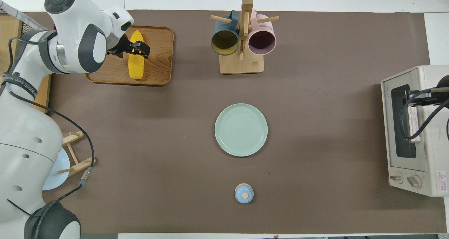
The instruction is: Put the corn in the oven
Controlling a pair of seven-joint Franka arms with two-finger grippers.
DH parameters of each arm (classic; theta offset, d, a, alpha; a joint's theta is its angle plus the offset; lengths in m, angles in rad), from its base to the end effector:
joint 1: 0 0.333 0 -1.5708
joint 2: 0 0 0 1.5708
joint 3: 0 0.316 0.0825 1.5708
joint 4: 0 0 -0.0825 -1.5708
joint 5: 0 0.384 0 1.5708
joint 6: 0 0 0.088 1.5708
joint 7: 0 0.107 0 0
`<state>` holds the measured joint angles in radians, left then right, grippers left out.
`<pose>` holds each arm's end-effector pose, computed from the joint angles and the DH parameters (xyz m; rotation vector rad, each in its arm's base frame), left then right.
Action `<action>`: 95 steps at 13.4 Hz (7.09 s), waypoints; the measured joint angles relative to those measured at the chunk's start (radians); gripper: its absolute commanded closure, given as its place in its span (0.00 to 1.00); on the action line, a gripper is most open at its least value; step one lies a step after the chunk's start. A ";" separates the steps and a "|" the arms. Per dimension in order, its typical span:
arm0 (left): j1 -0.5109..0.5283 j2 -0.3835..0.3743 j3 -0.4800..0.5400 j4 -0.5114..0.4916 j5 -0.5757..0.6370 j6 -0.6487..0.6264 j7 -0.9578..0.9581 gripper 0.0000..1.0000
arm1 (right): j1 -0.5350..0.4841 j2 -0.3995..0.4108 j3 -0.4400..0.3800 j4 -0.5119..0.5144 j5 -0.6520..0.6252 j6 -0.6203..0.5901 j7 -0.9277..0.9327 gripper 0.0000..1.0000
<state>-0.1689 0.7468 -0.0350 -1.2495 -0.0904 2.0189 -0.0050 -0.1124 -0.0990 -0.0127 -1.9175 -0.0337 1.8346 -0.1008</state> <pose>0.7343 -0.1504 0.3211 3.0255 -0.2289 0.0179 0.5286 -0.0694 0.5359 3.1085 -0.0244 0.0194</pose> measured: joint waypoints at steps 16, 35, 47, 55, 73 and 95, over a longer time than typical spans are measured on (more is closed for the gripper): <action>-0.011 -0.060 -0.001 0.024 -0.027 -0.096 -0.018 1.00 | -0.113 -0.017 -0.001 -0.173 -0.036 0.140 0.013 1.00; -0.543 -0.437 -0.012 -0.618 -0.066 0.298 -0.608 1.00 | 0.098 0.123 0.033 -0.362 0.032 0.482 0.196 1.00; -0.616 -0.351 -0.010 -0.619 -0.066 0.385 -0.635 0.80 | 0.130 0.170 0.027 -0.430 0.029 0.640 0.240 1.00; -0.553 -0.424 0.018 -0.608 -0.066 0.271 -0.628 0.00 | 0.217 0.168 0.026 -0.350 0.054 0.558 0.294 0.00; 0.031 -0.745 0.028 -0.435 0.047 -0.352 -0.133 0.00 | 0.819 0.543 0.037 0.223 0.007 0.429 0.978 0.00; 0.060 -0.784 0.019 -0.432 0.049 -0.424 -0.043 0.00 | 0.816 0.531 0.025 0.219 -0.212 0.196 0.977 1.00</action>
<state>-0.1092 -0.0368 -0.0164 -1.6812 -0.0419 1.5947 -0.0477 0.7035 0.4319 0.0126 -1.6988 -0.2454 2.0303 0.8765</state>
